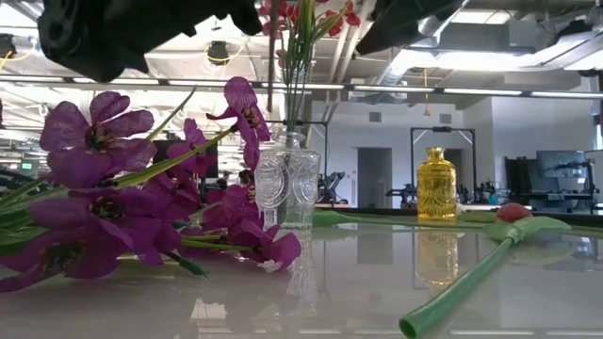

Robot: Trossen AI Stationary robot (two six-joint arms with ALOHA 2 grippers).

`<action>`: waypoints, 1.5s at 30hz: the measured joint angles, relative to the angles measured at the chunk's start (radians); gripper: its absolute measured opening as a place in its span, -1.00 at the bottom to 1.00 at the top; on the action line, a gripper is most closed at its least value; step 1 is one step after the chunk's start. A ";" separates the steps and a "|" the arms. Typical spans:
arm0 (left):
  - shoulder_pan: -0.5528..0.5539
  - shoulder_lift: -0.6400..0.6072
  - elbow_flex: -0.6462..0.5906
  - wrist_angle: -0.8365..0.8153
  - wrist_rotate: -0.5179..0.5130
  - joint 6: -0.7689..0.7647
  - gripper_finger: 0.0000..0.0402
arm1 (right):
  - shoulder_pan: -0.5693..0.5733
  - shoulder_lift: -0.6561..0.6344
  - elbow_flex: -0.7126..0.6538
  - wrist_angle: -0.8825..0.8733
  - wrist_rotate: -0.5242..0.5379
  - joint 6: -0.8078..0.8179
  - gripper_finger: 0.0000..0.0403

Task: Sort flowers into vase by color
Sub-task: Put the pink flowers into the yellow vase

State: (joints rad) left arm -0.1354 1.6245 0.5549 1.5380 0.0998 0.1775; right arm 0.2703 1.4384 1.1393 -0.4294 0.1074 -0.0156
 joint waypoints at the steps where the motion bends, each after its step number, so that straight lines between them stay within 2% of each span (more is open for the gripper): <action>1: 0.005 0.009 0.000 0.009 -0.001 0.002 -1.00 | 0.000 0.000 0.000 0.000 0.000 -0.007 0.39; 10: 0.033 0.094 0.046 0.025 -0.003 0.051 -1.00 | -0.005 0.000 0.000 -0.003 -0.001 -0.042 0.39; 15: 0.043 0.096 0.047 0.020 -0.002 0.052 -1.00 | -0.005 0.000 0.000 -0.016 -0.002 -0.038 0.39; 20: 0.044 0.096 0.047 -0.055 -0.002 0.043 -1.00 | -0.005 0.000 0.000 -0.019 -0.002 -0.042 0.39; 27: 0.044 0.096 0.047 -0.132 -0.047 -0.059 -1.00 | -0.005 0.000 0.000 -0.013 -0.002 -0.037 0.39; 36: 0.044 0.095 0.047 -0.239 -0.055 -0.107 -1.00 | -0.005 0.000 0.000 -0.090 -0.002 0.060 0.39; 40: 0.044 0.095 0.047 -0.246 -0.055 -0.112 -0.91 | -0.005 0.000 0.000 -0.112 -0.002 0.102 0.39; 45: 0.044 0.088 0.047 -0.295 -0.056 -0.113 -0.69 | -0.002 0.000 0.000 -0.125 -0.002 0.129 0.39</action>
State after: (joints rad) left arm -0.0917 1.7122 0.6022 1.2433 0.0441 0.0647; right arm 0.2684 1.4380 1.1397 -0.5540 0.1051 0.1135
